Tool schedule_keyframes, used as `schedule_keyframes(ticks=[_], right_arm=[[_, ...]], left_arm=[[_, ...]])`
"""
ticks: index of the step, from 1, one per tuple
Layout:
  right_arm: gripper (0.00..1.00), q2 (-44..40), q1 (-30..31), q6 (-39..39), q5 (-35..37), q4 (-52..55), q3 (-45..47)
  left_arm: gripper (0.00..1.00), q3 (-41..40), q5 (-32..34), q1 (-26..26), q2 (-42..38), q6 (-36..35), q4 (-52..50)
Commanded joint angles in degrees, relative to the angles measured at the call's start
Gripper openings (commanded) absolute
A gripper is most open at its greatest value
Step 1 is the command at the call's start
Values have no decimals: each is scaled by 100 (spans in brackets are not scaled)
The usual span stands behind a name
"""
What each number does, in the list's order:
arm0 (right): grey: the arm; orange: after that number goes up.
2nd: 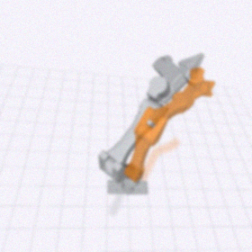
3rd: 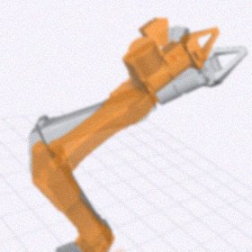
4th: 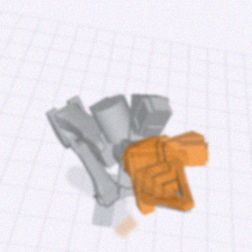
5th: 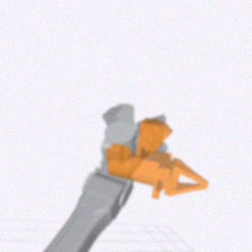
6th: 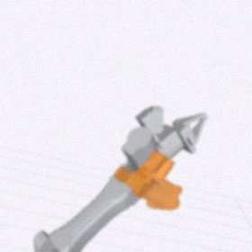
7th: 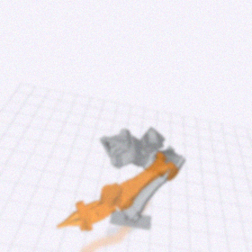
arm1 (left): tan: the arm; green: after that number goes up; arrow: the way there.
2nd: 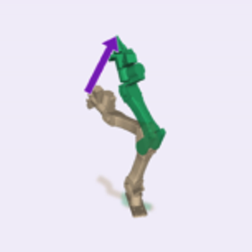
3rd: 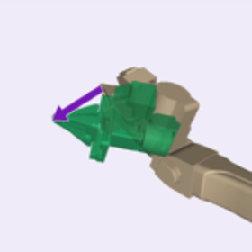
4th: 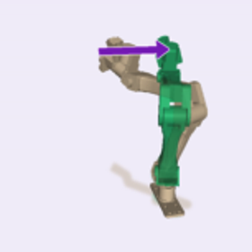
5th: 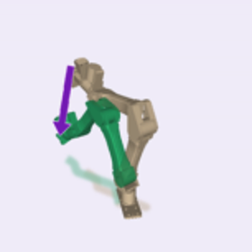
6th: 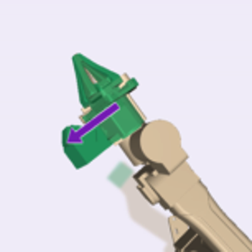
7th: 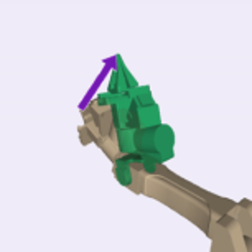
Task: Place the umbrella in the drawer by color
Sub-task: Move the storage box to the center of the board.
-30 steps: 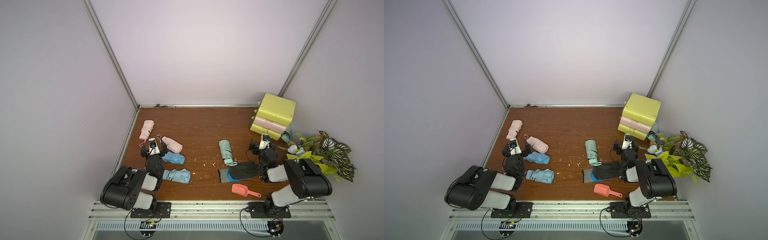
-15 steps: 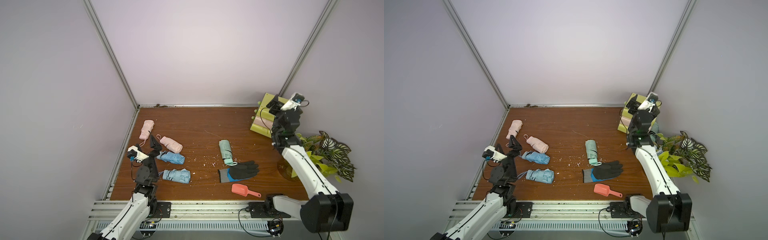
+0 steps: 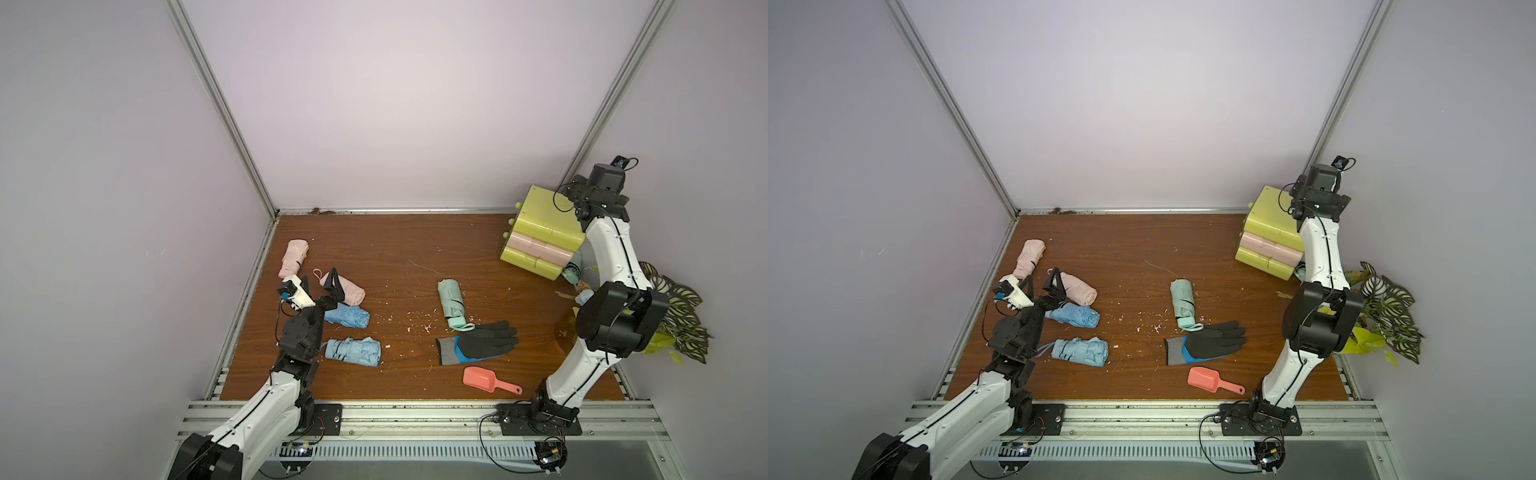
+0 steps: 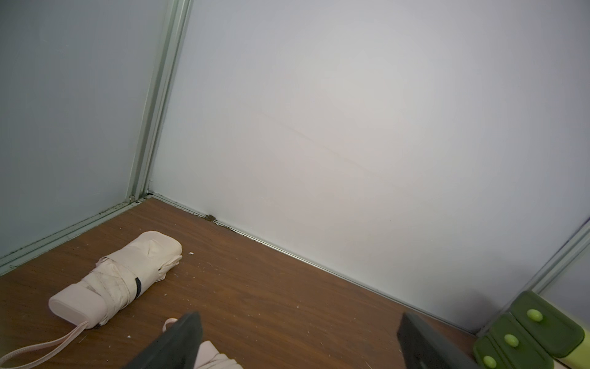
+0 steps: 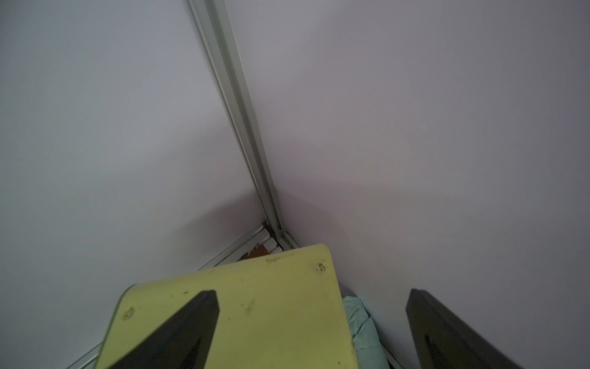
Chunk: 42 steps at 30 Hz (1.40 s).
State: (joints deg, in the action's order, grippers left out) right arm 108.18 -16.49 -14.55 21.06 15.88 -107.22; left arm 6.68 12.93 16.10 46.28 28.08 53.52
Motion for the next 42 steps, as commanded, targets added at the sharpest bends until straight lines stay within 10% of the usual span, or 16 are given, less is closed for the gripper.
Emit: schedule_keyframes(ticks=[1,21,42], right_arm=[[100,158,-328,-461,-870,758,-483],[99,1318,32,862,-5163,1341,-1139],[99,2568,2613,2779,-5547,3414,-3276]], left_arm=[[100,208,-407,49,141,26,27],[100,641,-1341,59,1027,233,20],[100,1030,-1670,87,1033,163,-322]])
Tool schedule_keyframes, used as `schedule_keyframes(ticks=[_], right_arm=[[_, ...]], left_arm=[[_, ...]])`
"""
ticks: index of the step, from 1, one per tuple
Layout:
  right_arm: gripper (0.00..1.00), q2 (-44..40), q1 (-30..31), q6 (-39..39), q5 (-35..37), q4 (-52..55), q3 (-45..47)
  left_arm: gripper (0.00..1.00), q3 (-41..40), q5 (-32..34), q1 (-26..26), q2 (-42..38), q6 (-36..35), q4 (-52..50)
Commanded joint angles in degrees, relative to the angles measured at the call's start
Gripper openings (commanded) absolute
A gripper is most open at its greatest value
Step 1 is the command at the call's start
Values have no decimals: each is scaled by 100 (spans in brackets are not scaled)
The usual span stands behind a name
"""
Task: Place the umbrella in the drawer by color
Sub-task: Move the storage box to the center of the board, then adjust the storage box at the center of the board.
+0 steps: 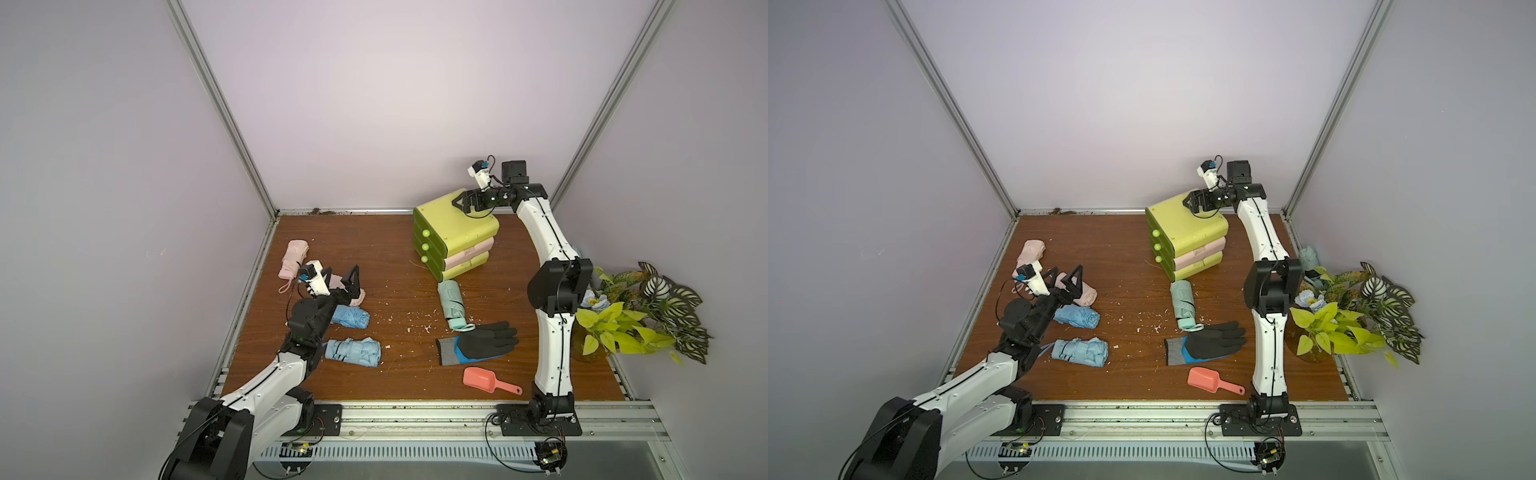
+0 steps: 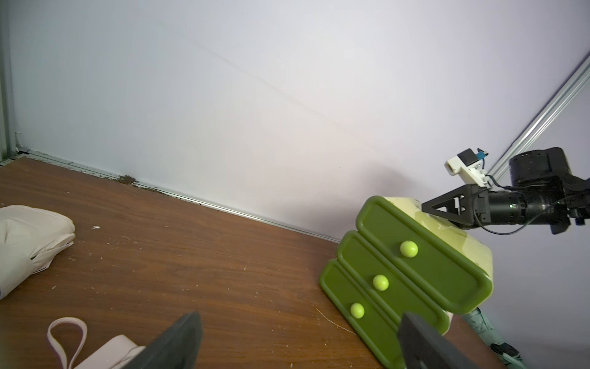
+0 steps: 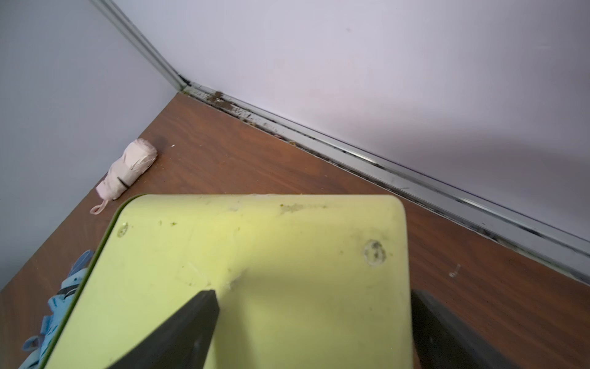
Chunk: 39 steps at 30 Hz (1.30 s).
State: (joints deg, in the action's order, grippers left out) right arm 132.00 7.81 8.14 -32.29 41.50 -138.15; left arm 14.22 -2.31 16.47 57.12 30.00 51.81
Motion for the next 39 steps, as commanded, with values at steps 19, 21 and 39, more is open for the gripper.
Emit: schedule_keyframes(ticks=[19,21,39], right_arm=[[100,-560,926,-1004,3239,-251,-910],[99,-863,924,-1321,3595,-444,-648],[99,-6171,919,-4198,3719,-5768,8020]], left_arm=[[100,3568,-184,51,2176,184,-1650],[99,3891,-478,58,2498,197,-1657],[99,9692,-2276,623,6288,-1325,-5796]])
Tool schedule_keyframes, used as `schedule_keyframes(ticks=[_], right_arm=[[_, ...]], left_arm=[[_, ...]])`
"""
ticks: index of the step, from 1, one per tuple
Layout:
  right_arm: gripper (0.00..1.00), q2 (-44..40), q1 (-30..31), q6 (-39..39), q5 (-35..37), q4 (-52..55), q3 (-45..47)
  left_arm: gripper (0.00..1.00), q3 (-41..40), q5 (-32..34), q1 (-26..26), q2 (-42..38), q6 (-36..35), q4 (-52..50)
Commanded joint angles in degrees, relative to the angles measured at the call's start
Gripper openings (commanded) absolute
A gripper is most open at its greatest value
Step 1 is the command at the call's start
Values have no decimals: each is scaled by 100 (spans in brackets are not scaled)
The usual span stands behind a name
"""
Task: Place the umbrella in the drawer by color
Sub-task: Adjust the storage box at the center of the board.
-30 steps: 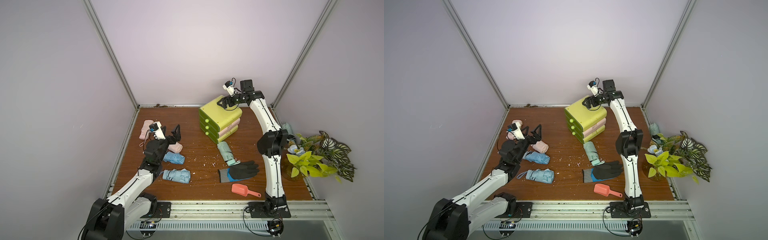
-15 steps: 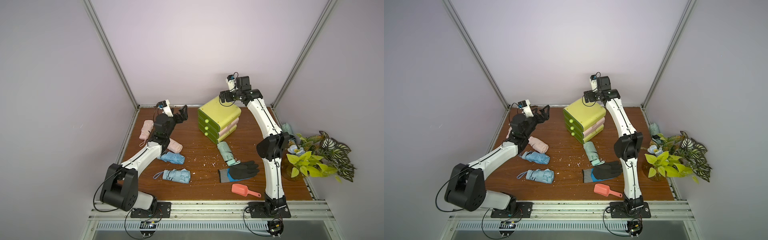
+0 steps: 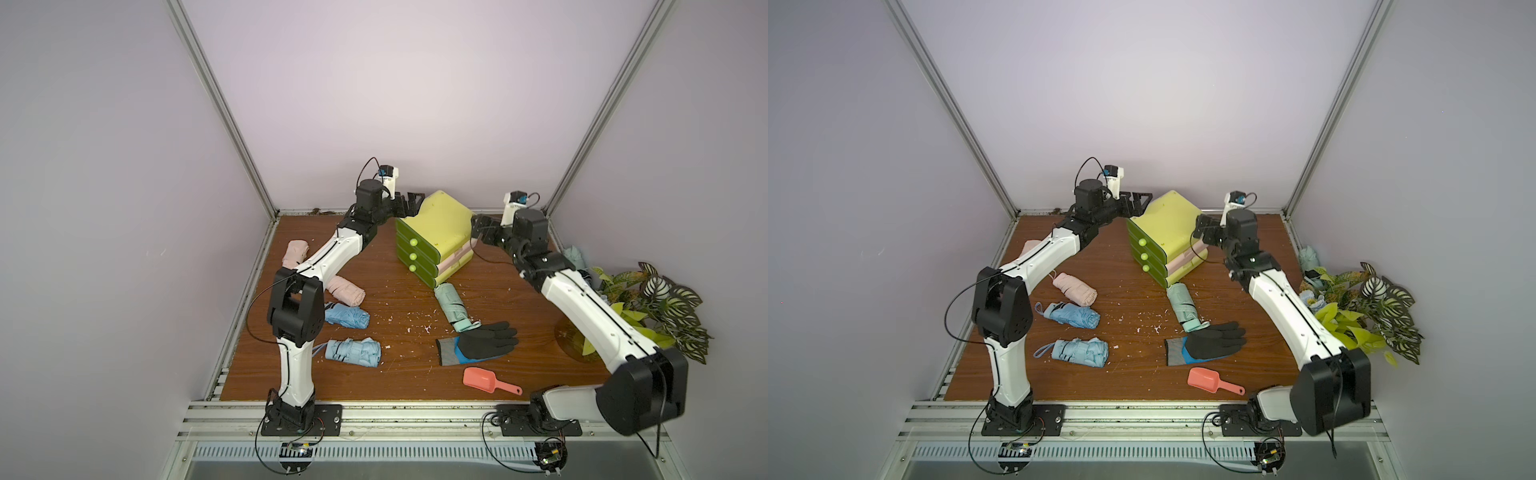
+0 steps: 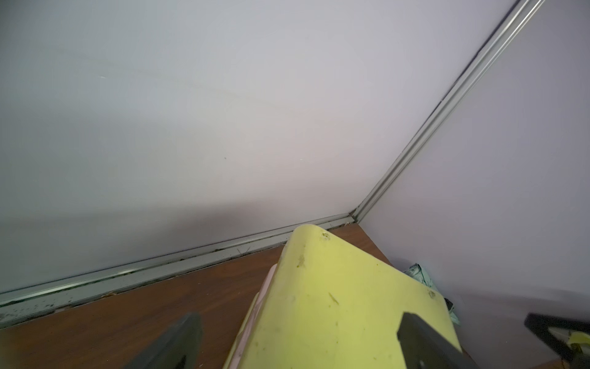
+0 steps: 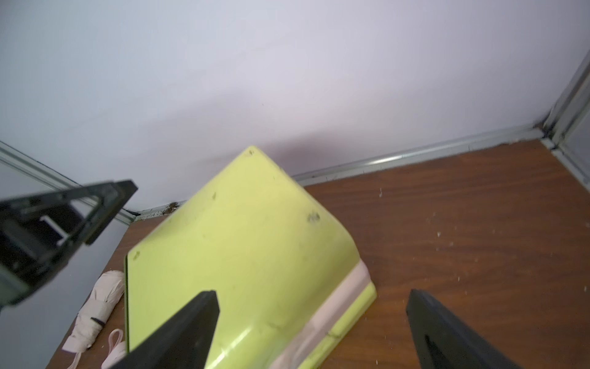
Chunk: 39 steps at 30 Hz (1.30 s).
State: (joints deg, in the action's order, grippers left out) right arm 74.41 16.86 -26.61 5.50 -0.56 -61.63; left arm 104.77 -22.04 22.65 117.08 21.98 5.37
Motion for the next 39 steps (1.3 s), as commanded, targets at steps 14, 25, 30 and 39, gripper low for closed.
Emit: schedule_keyframes(ticks=[14,25,30,39], right_arm=[[100,271,91,-2220,-1123,-2687,990],[100,970,161,-2087,-1458,-2757,620],[100,1268,221,-1780,-2042,-2796,474],[99,2083,732,-1010,-2846,-2140,-506]], left_arm=[[100,2228,-1392,-314,1423,-637,-2690],[100,906,-1376,-19,264,-248,-2065],[100,-601,-669,62,-941,182,-1223],[100,-2415,67,220,-2178,551,-517]])
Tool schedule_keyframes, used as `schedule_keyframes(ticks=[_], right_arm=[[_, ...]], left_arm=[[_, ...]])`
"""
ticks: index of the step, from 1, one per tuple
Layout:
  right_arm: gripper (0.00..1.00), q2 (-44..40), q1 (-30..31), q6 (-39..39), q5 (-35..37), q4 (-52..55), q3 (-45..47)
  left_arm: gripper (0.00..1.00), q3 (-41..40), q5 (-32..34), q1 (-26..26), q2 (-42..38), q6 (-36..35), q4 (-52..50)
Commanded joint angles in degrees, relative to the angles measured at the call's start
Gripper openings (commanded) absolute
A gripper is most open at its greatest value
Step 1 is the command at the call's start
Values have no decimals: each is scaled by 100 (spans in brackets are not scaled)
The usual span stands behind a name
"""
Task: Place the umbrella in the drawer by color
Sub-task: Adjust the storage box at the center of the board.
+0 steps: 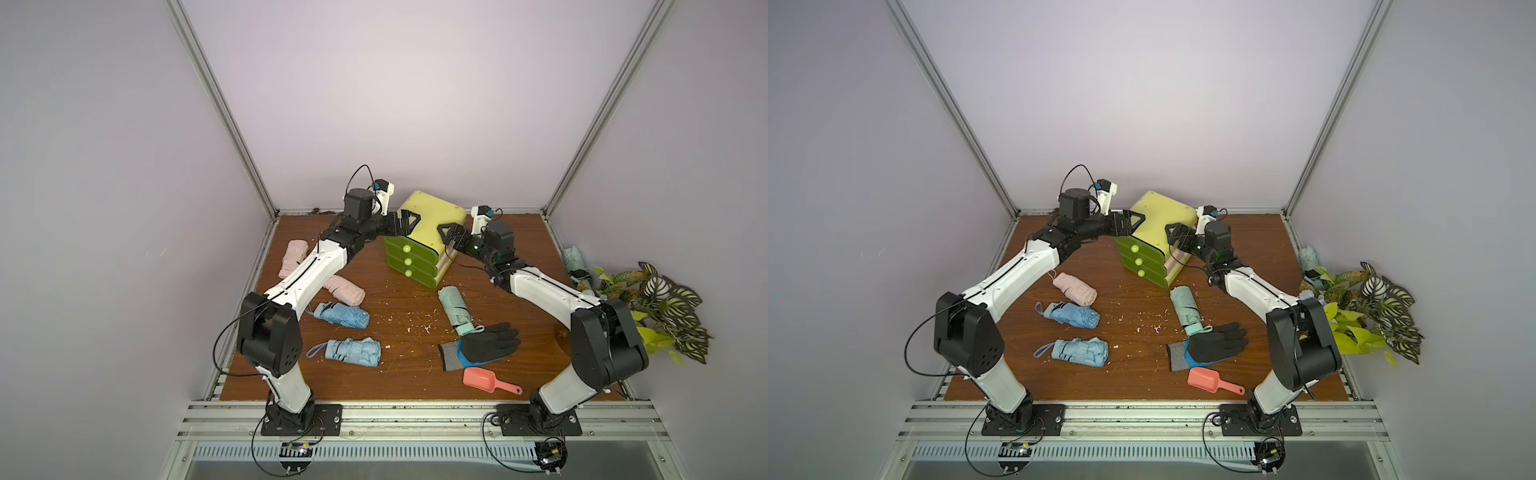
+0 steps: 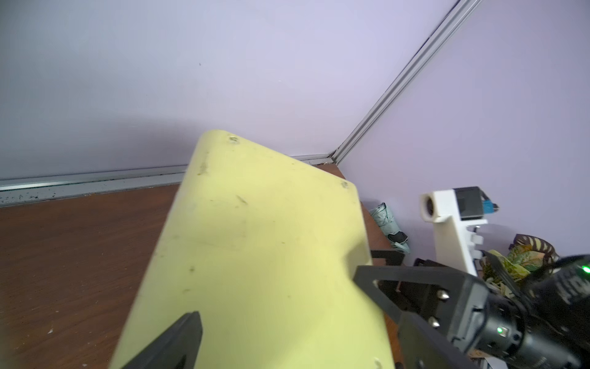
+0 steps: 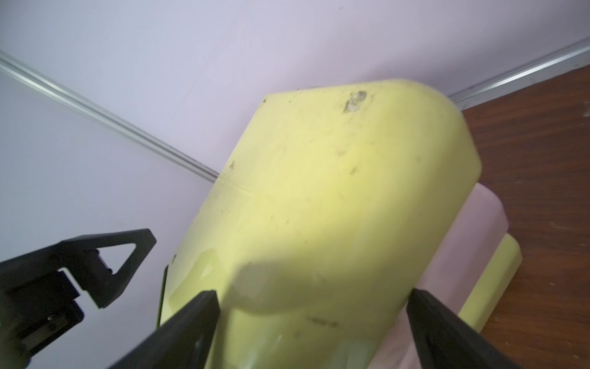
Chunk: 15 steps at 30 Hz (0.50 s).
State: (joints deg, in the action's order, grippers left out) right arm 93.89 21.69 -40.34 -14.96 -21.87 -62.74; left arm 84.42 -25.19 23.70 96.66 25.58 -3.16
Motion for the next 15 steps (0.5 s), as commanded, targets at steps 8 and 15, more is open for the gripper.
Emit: schedule_keyframes(ticks=[8,15], right_arm=[[100,906,598,1227,-841,1214,-1583],[100,569,589,1308,-31,1330,-1411]], left_arm=[[100,-1050,1040,435,-706,36,396],[100,-375,1664,-39,-763,-301,-114]])
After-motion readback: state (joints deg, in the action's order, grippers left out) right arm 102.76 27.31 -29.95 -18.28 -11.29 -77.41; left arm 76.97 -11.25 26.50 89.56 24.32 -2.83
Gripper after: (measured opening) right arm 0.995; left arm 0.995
